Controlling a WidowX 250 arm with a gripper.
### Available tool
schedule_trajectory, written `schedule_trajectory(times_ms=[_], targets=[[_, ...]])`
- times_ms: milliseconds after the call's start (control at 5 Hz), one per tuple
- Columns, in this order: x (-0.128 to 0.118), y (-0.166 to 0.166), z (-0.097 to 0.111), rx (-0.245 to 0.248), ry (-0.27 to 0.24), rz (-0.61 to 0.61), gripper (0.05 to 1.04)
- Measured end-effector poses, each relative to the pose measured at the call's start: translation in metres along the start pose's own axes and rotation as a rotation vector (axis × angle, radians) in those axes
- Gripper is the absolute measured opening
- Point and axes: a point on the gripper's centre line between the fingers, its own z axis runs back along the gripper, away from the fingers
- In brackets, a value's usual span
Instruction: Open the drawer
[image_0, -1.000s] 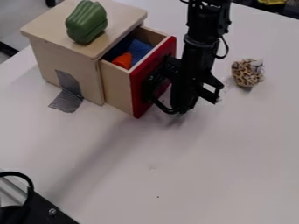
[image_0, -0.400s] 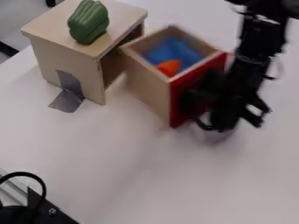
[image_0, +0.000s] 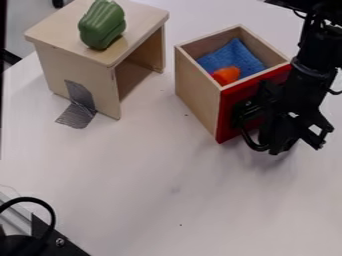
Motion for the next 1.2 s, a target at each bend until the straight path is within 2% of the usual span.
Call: schedule_trajectory(times_ms=[200, 400, 600, 800, 1200], targets=[[0.000, 0.008, 0.000, -0.013, 0.001, 0.082, 0.660], [-0.011, 0.017, -0.004, -0.043, 0.013, 0.146, 0.944], [-0.029, 0.031, 0.027, -0.073, -0.087, 0.235, 1.001], [-0.041, 0.034, 0.058, -0.066, -0.168, 0.255, 1.000], [-0.060, 0.041, 0.080, -0.095, -0.184, 0.241, 1.000]])
